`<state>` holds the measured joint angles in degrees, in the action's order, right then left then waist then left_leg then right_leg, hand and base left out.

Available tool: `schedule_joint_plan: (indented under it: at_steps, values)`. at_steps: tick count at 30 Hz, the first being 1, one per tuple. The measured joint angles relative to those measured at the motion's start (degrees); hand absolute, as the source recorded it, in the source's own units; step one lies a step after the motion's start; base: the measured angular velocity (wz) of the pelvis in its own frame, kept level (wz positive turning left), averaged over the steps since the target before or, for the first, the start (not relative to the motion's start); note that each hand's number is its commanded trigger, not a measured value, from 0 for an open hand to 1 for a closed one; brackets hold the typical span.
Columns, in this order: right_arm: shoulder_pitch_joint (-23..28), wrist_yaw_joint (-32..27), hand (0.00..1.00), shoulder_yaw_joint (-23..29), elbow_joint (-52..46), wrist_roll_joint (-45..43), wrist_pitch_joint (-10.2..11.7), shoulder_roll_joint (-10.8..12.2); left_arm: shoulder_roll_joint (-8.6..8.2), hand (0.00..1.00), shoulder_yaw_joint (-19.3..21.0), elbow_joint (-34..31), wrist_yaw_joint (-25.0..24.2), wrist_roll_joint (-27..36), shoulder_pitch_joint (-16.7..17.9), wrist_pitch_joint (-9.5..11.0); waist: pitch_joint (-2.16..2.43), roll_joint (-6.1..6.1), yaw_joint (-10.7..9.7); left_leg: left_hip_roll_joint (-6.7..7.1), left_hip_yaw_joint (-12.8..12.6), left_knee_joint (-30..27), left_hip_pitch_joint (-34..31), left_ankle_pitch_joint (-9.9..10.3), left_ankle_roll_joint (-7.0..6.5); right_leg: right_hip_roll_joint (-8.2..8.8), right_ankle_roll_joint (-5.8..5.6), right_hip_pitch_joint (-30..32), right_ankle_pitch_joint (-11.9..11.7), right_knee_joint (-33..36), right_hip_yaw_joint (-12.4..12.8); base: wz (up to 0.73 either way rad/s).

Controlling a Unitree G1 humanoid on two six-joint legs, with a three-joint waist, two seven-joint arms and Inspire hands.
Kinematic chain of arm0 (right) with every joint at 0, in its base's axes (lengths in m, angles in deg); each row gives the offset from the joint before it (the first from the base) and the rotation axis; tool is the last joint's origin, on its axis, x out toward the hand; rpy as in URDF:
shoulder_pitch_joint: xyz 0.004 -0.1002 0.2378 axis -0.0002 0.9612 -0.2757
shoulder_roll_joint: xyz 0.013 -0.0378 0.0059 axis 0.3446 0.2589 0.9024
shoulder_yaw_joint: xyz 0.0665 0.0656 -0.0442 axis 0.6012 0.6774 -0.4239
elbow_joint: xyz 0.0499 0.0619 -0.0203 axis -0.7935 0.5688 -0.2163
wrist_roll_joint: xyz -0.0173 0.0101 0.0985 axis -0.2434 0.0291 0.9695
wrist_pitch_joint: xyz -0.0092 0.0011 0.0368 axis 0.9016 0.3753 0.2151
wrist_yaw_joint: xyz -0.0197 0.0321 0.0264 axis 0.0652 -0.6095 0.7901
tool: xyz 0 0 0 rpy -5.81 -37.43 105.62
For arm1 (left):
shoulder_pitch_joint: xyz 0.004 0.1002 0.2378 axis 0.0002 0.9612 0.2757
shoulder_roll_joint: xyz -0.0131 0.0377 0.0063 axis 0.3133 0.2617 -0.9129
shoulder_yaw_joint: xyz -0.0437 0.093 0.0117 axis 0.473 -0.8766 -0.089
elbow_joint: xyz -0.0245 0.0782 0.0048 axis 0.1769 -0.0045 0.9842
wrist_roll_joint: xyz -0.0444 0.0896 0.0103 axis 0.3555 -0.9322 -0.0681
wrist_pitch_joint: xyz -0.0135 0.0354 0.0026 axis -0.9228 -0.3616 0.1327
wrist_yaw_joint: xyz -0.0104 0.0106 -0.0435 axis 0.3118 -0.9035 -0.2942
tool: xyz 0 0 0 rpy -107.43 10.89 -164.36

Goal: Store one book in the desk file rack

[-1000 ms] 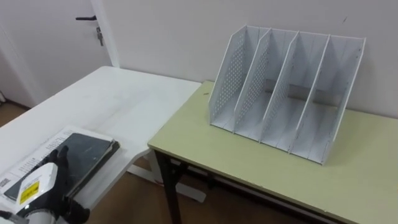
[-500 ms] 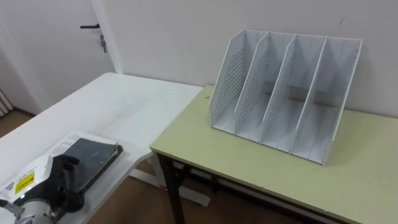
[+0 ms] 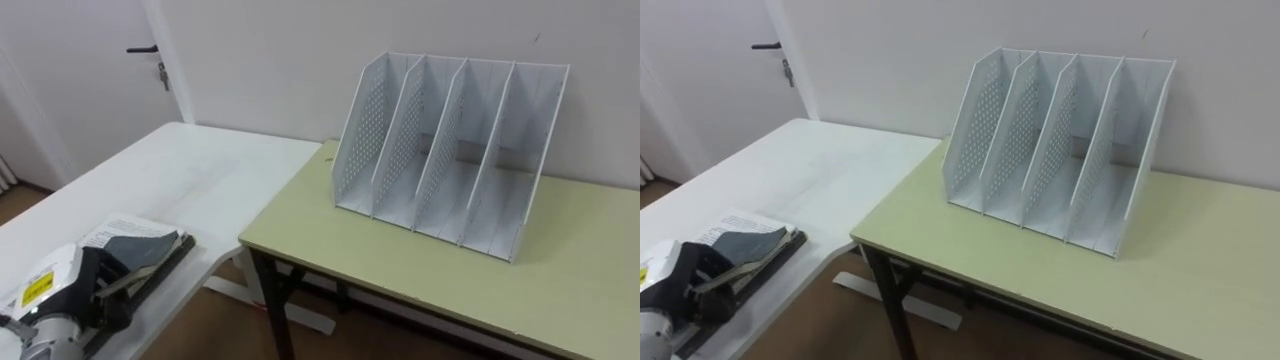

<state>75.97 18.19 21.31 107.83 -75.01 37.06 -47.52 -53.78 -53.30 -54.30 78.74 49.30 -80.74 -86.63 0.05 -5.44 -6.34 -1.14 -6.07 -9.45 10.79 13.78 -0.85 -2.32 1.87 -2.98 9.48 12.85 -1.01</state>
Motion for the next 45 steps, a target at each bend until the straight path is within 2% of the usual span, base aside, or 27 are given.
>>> schedule_joint_plan:
  at_steps: [6,9,12,15,18,21,23,27,29,32,36,40,42,44,45]
  values:
    - [-1.3,-1.6,0.0,-0.2,-1.6,1.0,0.0,0.0,-0.01,1.0,-0.6,0.7,0.2,0.8,-0.4,-0.1,0.01,0.0,-0.5,0.03,0.0,0.0,0.1,0.0,0.0,0.15,-0.03,-0.2,0.0,0.1,-0.5,0.02]
    - [-1.7,-2.4,0.0,-0.2,-4.4,1.0,0.1,0.0,-0.82,1.0,-0.7,-0.7,0.3,0.5,-0.4,-0.5,0.01,-0.03,0.0,0.04,-0.1,0.0,-0.3,0.0,-0.02,0.18,-0.05,0.2,0.0,-0.1,-0.6,0.0]
    - [-2.9,-3.0,0.0,-0.3,-6.8,2.6,1.3,-0.2,-1.15,1.0,-1.1,-2.3,0.2,0.9,-0.2,-0.6,0.0,-0.02,0.5,0.05,0.0,0.0,-0.4,0.0,-0.02,0.19,-0.11,0.1,-0.1,-0.1,-0.8,0.04]
    - [-2.9,-3.1,0.0,-1.7,-11.2,8.1,2.8,-0.3,-1.64,1.0,-1.4,-5.4,0.0,2.4,0.2,-0.5,-0.03,0.05,1.6,-0.02,0.1,0.0,-0.4,0.0,-0.02,0.19,-0.05,0.1,-0.1,-0.3,-0.9,0.03]
    - [-3.0,-2.0,0.0,-3.2,-15.6,9.8,4.7,-0.2,-2.01,1.0,-1.9,-10.0,-0.4,5.0,0.3,-0.4,-0.02,0.28,2.6,-0.07,0.7,-0.1,-0.7,0.0,-0.01,0.21,0.03,0.1,-0.3,-1.0,-1.4,0.1]
    - [-2.6,0.4,0.0,-4.3,-23.3,9.3,5.9,-0.1,-2.14,1.0,-1.9,-16.3,-1.3,12.1,2.1,0.9,-0.02,0.63,3.6,-0.21,1.0,-0.2,-1.4,0.0,0.0,0.25,0.21,0.5,-0.5,-1.0,-2.2,-0.01]
    - [-2.4,1.9,0.0,-6.5,-28.0,9.3,8.0,-0.1,-2.56,1.0,-2.2,-21.5,-2.1,16.3,4.7,3.2,0.15,1.57,4.1,-0.36,0.8,-0.1,-1.5,0.0,0.02,0.18,0.33,0.5,-0.6,-1.1,-2.3,-0.02]
    - [-2.0,4.2,0.0,-8.2,-34.8,9.1,9.6,0.0,-3.74,1.0,-2.4,-25.9,-2.4,21.6,5.1,4.4,0.08,2.52,5.2,-0.44,0.8,-0.1,-1.8,0.0,0.02,0.17,0.38,0.5,-0.6,-1.2,-2.3,0.0]
    - [-1.1,5.9,0.0,-8.5,-38.7,8.9,11.1,0.0,-3.95,1.0,-2.5,-28.3,-2.4,24.9,5.7,6.7,-0.04,2.72,5.4,-0.39,0.7,0.0,-1.5,0.0,0.02,0.2,0.37,0.2,-0.6,-1.3,-2.3,0.0]
    - [1.0,8.3,0.0,-8.7,-44.1,7.6,11.3,0.1,-4.38,1.0,-2.4,-30.7,-2.6,30.4,6.4,9.1,-0.04,2.69,6.4,-0.35,0.7,0.0,-1.2,0.0,0.02,0.22,0.35,0.0,-0.6,-1.3,-2.1,-0.04]
    - [2.5,11.5,0.0,-8.6,-48.6,6.6,11.3,0.0,-4.59,1.0,-2.2,-33.8,-4.4,38.9,7.4,9.9,-0.06,2.69,6.6,-0.32,1.6,0.0,-1.2,0.0,0.02,0.35,0.34,0.0,-0.6,-1.2,-2.4,0.03]
    - [2.5,15.0,0.0,-8.6,-52.7,6.7,11.8,0.0,-5.33,1.0,-2.2,-34.7,-8.2,50.6,7.4,10.9,-0.12,2.72,7.0,-0.35,1.2,-0.1,-1.0,0.0,0.03,0.34,0.35,-0.1,-0.7,-0.9,-2.1,0.0]
    - [2.5,15.8,0.0,-8.6,-54.2,6.7,12.1,0.0,-5.67,1.0,-2.2,-35.4,-10.2,55.5,8.0,11.8,-0.29,2.96,7.1,-0.35,1.2,-0.1,-0.7,0.0,0.05,0.36,0.36,0.1,-0.6,-0.8,-1.8,-0.03]
    - [2.7,17.2,0.0,-8.6,-57.3,7.3,12.2,0.1,-6.08,1.0,-2.2,-36.3,-12.5,62.7,9.6,14.0,-0.61,3.43,7.4,-0.31,1.3,0.0,-0.3,0.0,0.05,0.34,0.38,0.1,-0.3,-0.1,-1.1,-0.11]
    - [2.7,17.7,0.0,-8.6,-58.2,9.2,12.5,0.1,-6.08,1.0,-2.2,-36.3,-13.4,65.2,9.6,14.3,-0.77,3.72,7.9,-0.31,1.3,0.0,-0.2,0.0,0.05,0.29,0.4,0.1,-0.2,0.0,-0.9,-0.08]
